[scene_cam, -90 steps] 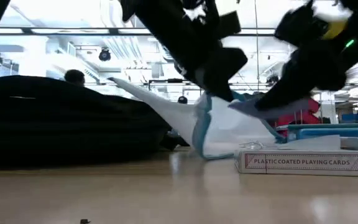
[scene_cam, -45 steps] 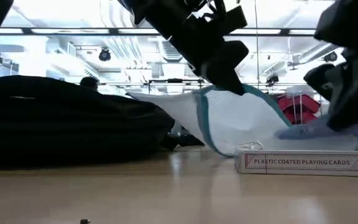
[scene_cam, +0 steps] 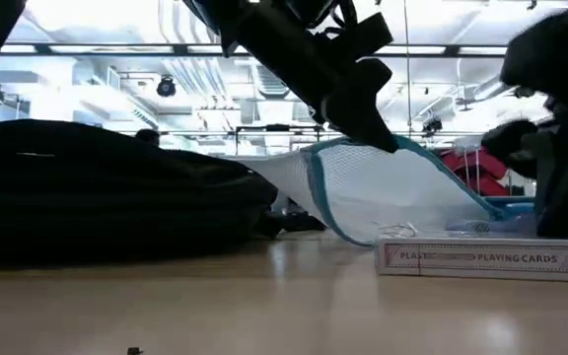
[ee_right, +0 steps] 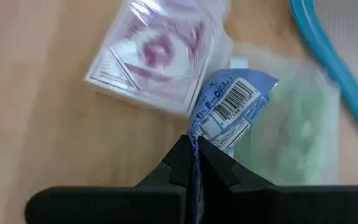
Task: Unpack backpack
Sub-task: Put the blue granola bar into the white mesh zipper pouch, then put the green earphones into the white mesh zipper pouch
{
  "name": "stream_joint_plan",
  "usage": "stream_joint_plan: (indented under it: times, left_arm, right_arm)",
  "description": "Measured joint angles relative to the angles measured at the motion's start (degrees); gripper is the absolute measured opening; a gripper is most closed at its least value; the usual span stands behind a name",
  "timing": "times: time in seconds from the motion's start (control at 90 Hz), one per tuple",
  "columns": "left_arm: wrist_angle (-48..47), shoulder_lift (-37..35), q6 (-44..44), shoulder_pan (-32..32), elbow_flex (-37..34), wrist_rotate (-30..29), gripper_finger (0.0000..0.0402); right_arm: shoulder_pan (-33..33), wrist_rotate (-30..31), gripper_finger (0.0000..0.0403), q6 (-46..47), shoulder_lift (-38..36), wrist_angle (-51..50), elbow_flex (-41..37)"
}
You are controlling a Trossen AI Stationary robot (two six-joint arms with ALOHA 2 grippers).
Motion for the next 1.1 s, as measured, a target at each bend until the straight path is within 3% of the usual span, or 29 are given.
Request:
stream_joint_plan:
  times: [0.078, 0.256, 0.433, 0.589, 0.822, 0.944, 1.1]
  left_arm:
    - [0.17, -0.07, 0.64, 0.35, 0.0, -0.01, 0.0]
    - [0.14, -1.27, 2.33, 0.59, 0.62, -0.05, 0.0]
    - [1.09, -2.77, 2.54, 0.58, 0.68, 4.61, 0.0]
    - [1.21, -2.8, 2.01, 0.58, 0.37, 6.08, 0.0]
    - [1.65, -2.36, 1.49, 0.95, -0.4, 6.19, 0.0]
    - [1.36, -2.36, 1.28, 1.08, -0.48, 6.31, 0.0]
    - [1.42, -2.36, 1.01, 1.24, -0.5, 6.32, 0.0]
  right_arm:
    - [0.02, 3.13, 0.0001, -2.66, -1.61, 0.45, 0.39]
    - [-1.61, 19.49, 0.0001, -5.51, -2.12, -0.23, 0.39]
    - [-9.76, 21.08, 0.0, -6.06, 0.13, -0.44, 0.35]
    - [-16.31, 20.86, 0.0036, -7.35, 0.93, 0.4, 0.35]
    - [-16.73, 20.72, 0.0178, -10.25, 0.63, 3.54, 0.39]
    - [-12.99, 12.06, 0.0224, -12.21, -0.18, 1.89, 0.39]
    - [-8.07, 2.85, 0.0239, -9.96, -0.34, 2.05, 0.38]
